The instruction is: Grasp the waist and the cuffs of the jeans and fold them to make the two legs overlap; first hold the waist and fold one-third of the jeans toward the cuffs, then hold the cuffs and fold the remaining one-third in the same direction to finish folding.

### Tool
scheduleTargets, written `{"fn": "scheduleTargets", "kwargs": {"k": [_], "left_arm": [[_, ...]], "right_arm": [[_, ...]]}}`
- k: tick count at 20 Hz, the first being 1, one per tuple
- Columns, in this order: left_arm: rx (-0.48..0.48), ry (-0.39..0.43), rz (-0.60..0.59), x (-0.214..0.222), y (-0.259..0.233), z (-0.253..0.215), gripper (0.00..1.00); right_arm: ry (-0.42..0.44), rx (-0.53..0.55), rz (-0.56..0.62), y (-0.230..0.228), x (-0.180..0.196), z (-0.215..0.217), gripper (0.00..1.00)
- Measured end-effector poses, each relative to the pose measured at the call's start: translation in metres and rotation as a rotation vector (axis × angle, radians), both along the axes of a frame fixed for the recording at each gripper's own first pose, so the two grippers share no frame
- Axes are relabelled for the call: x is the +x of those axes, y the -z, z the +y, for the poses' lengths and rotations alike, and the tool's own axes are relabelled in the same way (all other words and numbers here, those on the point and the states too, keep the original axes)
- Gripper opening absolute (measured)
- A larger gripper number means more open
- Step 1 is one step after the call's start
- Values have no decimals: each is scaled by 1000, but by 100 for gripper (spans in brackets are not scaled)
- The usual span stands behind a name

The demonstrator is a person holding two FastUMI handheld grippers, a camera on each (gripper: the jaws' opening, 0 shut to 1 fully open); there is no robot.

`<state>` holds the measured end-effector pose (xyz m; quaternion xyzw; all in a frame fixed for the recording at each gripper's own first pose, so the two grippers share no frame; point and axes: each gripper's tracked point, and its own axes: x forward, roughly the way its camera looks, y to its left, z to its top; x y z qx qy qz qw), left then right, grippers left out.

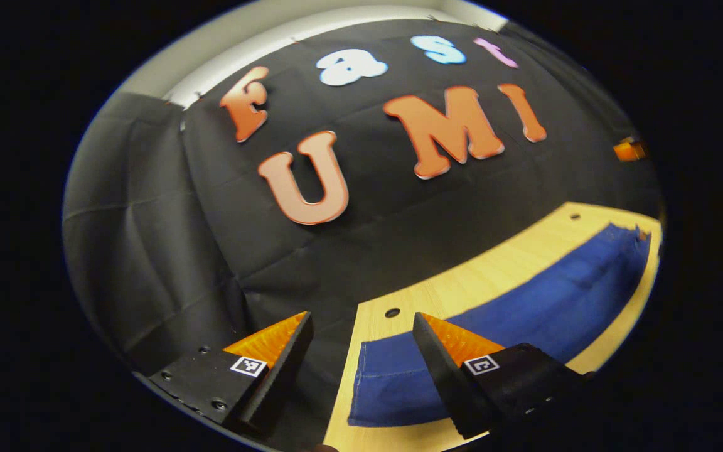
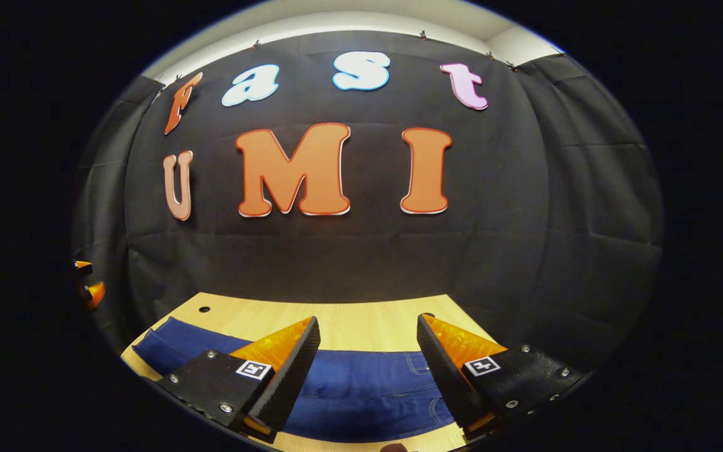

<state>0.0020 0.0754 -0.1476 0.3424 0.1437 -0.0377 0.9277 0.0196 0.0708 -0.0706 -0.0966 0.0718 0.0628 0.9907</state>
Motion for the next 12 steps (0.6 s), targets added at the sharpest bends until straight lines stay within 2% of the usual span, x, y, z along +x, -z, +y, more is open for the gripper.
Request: {"fn": "scheduleTargets", "kwargs": {"k": [4,5,6,8,11,12], "left_arm": [[294,195,194,-20,73,-5,98],[379,237,240,-28,93,-1,98],[472,276,291,-38,116,8,98],[627,359,376,-54,163,21,98],[727,460,518,-84,220,31,98],[746,489,539,-88,230,29,98]], "right_arm": [[-12,-8,67,30,4,12,96],[-13,-13,80,36,4,13,100],[-15,-21,87,40,3,13,96],[-14,-50,96,47,3,11,100],[9,-83,117,55,2,-3,100],[18,-88,125,58,1,-8,96]]}}
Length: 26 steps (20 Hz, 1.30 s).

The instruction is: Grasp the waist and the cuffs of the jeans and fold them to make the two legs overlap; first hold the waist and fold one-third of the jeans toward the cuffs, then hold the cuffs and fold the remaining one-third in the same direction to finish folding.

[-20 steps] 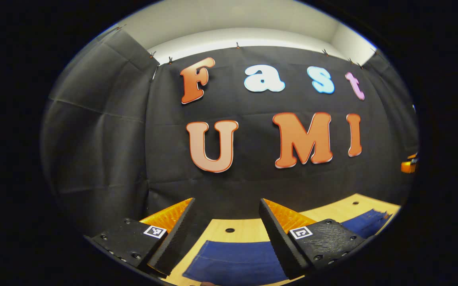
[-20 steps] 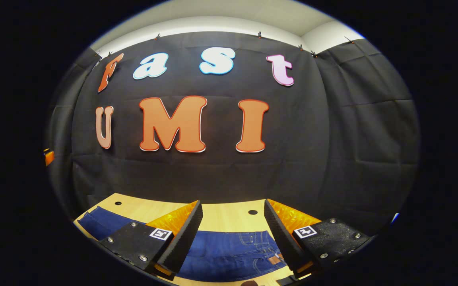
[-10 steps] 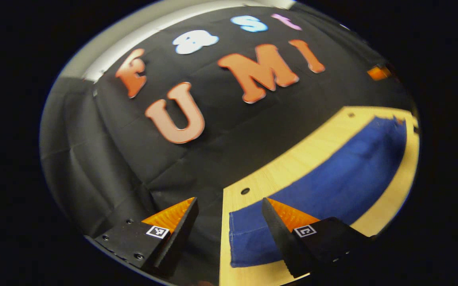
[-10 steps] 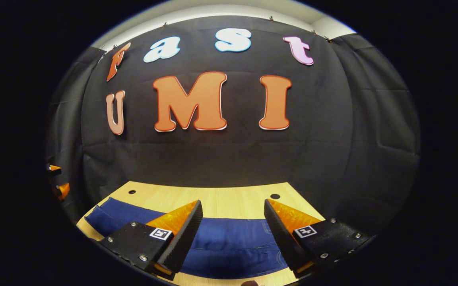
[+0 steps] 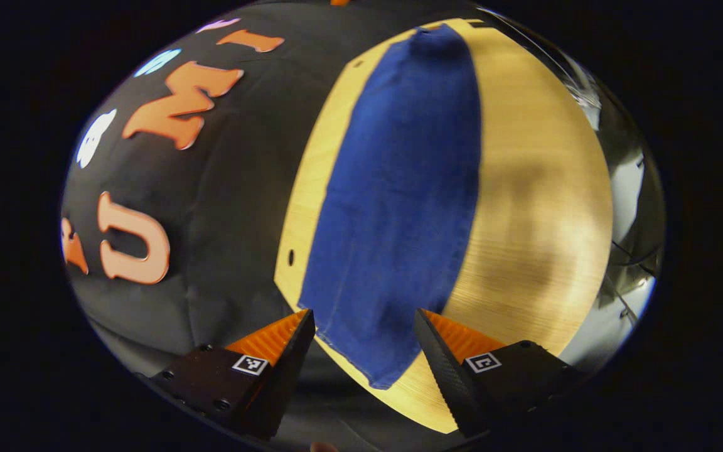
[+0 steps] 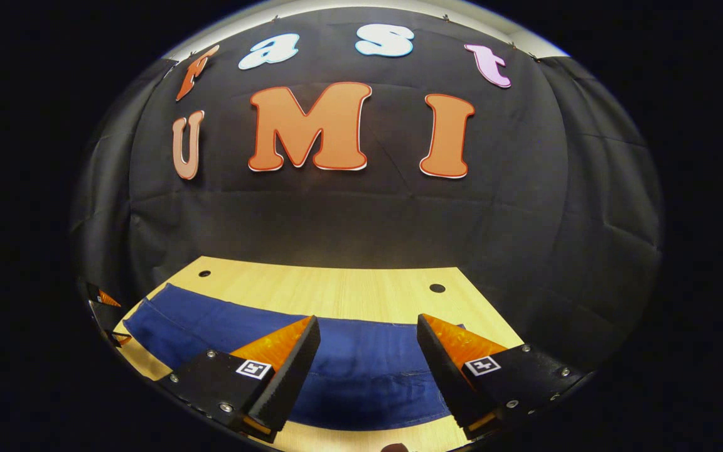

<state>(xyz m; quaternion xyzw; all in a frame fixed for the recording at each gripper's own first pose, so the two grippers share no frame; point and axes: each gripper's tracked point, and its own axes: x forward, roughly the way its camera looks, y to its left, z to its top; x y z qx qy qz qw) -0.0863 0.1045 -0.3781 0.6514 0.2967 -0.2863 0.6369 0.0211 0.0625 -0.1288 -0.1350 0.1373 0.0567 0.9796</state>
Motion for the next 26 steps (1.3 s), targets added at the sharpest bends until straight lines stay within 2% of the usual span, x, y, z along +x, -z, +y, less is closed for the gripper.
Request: {"fn": "scheduleTargets", "kwargs": {"k": [3,7,14,18,21,22,23,24,26], "left_arm": [[28,0,96,-13,23,7,98],[71,21,113,-7,34,15,98],[103,-12,185,2,60,28,98],[116,-18,169,8,65,31,98],[115,-18,152,16,66,30,95],[118,-14,144,20,67,29,95],[118,-12,133,26,68,28,95],[116,-11,121,33,69,26,94],[116,-8,102,45,71,24,93]], "right_arm": [[25,9,31,11,1,-9,96],[42,38,66,22,-5,-15,96],[44,13,70,24,-4,-16,96],[51,14,72,25,-3,-17,96],[54,29,87,27,-2,-15,96],[53,31,81,25,-2,-15,100],[51,27,75,24,-2,-15,96],[51,17,68,22,-2,-14,100],[49,-6,61,19,-2,-14,96]]}}
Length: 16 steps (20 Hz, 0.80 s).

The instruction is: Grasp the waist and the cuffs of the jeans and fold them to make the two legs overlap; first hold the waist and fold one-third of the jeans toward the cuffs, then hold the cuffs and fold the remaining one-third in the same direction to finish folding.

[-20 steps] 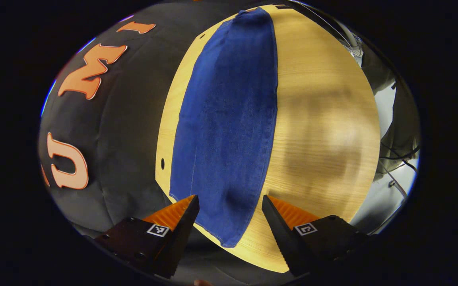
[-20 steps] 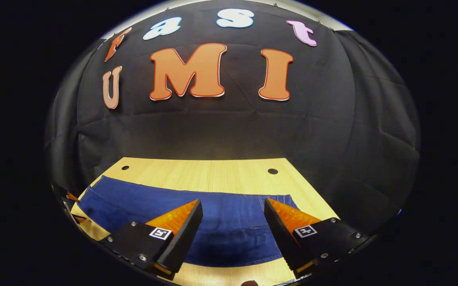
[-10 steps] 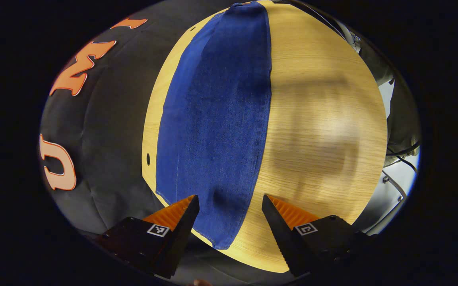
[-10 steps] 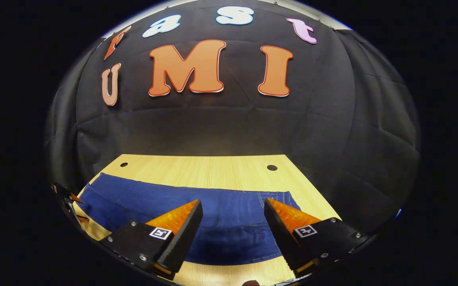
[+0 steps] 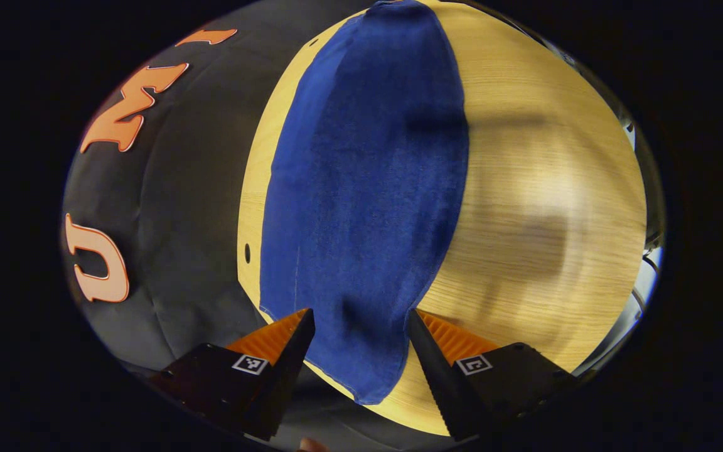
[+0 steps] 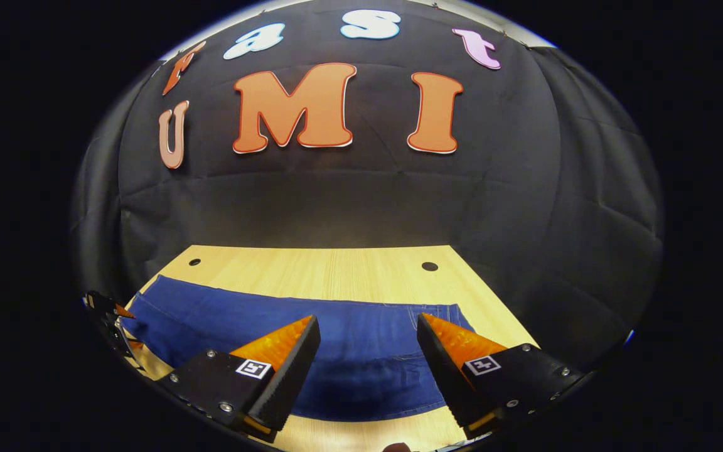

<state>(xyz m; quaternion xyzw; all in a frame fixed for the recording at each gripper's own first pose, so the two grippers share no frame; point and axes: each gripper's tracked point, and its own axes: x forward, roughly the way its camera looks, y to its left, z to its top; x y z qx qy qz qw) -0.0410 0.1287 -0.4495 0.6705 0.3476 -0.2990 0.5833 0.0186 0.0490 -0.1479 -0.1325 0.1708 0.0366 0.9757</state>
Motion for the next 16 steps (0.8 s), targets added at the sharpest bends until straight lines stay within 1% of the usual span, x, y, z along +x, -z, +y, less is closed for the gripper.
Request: {"fn": "scheduleTargets", "kwargs": {"k": [3,5,6,7,8,9,11,12,13,15,16], "left_arm": [[17,43,-24,13,6,-6,90],[27,75,-39,16,12,-9,81],[34,85,-33,14,18,-8,70],[37,93,-37,11,24,-8,55],[43,116,-66,14,27,-9,39],[47,124,-67,6,27,-10,33],[53,143,-86,8,30,-11,9],[48,129,-63,-3,23,-15,6],[7,91,-29,-3,28,-11,1],[-62,-9,33,-12,25,-5,0],[-85,-34,41,-12,21,-5,1]], "right_arm": [[1,-14,-9,-5,-1,1,96],[8,-9,-12,-9,-2,0,96],[13,-6,-13,-10,-2,-1,96],[16,-4,-11,-11,-1,-2,96],[19,-6,-12,-10,-2,-3,96],[21,-12,-15,-12,-3,-4,96],[22,-41,-24,-13,-4,-9,96],[23,-66,-32,-14,-3,-12,96],[21,-99,-37,-14,-2,-17,96],[10,-192,-66,-18,0,-32,97],[-6,-249,-94,-23,-1,-37,97]]}}
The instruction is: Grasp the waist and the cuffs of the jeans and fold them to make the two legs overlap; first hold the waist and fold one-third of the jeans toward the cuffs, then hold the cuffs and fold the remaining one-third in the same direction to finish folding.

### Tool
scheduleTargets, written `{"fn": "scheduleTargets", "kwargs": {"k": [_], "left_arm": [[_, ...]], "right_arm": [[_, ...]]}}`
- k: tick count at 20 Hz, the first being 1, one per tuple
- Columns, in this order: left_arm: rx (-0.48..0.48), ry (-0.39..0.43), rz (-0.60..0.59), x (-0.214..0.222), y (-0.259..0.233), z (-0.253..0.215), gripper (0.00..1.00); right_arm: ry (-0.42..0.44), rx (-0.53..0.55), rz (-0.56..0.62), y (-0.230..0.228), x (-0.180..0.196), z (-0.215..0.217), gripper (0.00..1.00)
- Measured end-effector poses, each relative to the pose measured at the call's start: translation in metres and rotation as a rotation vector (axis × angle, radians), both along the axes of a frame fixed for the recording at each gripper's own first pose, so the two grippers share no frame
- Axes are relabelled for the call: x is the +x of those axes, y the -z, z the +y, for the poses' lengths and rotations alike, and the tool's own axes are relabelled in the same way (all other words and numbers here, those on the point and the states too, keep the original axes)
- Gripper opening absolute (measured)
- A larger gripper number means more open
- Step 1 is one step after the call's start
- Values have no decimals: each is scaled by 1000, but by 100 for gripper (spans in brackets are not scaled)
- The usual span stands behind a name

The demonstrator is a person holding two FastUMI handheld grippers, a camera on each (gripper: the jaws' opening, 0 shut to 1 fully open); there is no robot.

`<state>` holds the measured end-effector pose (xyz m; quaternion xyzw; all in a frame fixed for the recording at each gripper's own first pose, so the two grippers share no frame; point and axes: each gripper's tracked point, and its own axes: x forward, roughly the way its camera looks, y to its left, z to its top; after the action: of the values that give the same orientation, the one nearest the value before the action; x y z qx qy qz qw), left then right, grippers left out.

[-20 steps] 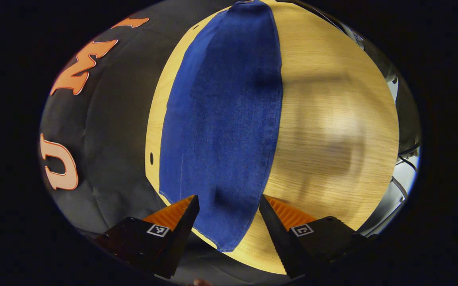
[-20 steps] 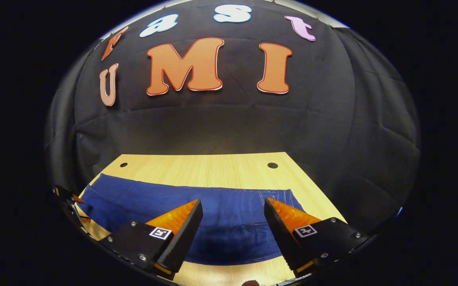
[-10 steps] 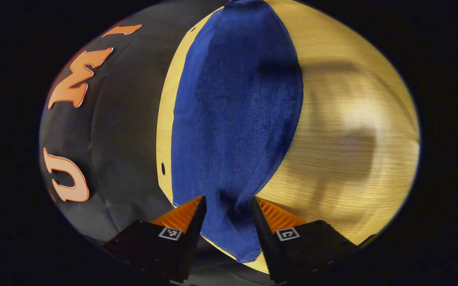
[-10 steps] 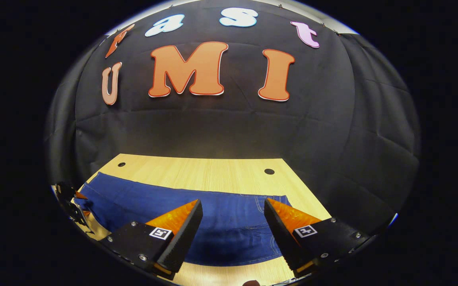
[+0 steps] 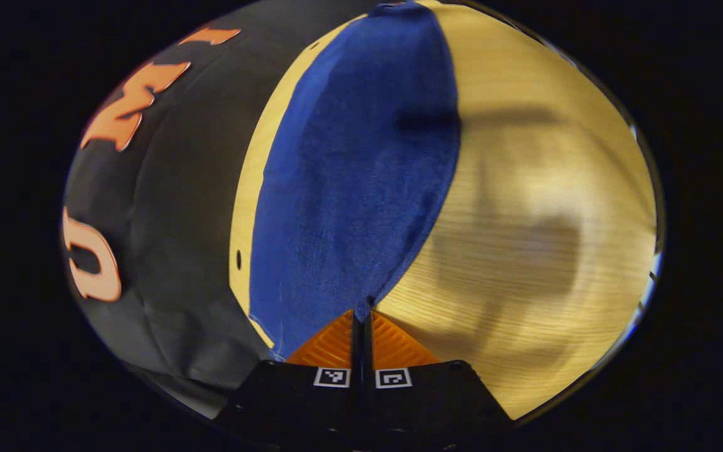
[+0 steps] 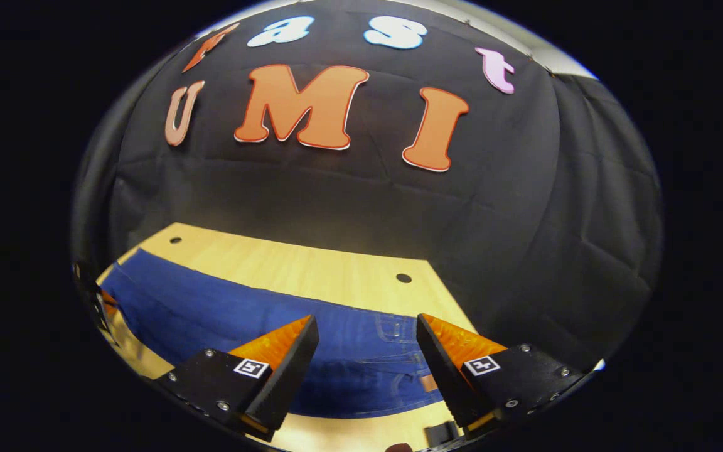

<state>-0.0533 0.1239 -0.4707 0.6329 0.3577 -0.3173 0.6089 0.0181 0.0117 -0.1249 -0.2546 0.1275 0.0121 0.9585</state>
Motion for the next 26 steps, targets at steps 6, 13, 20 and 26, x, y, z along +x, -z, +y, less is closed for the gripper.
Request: {"fn": "scheduleTargets", "kwargs": {"k": [6,13,20,26], "left_arm": [[39,42,-2,-7,-4,-12,1],[60,37,-3,-7,-15,-9,1],[93,38,-14,-9,-16,-13,0],[102,11,-22,-8,-18,-11,0]], "right_arm": [[-129,-396,-15,-3,-11,-39,98],[-347,-909,179,65,-48,-88,98],[-524,-1099,318,136,-52,-116,98],[-597,-1223,402,174,-32,-150,98]]}}
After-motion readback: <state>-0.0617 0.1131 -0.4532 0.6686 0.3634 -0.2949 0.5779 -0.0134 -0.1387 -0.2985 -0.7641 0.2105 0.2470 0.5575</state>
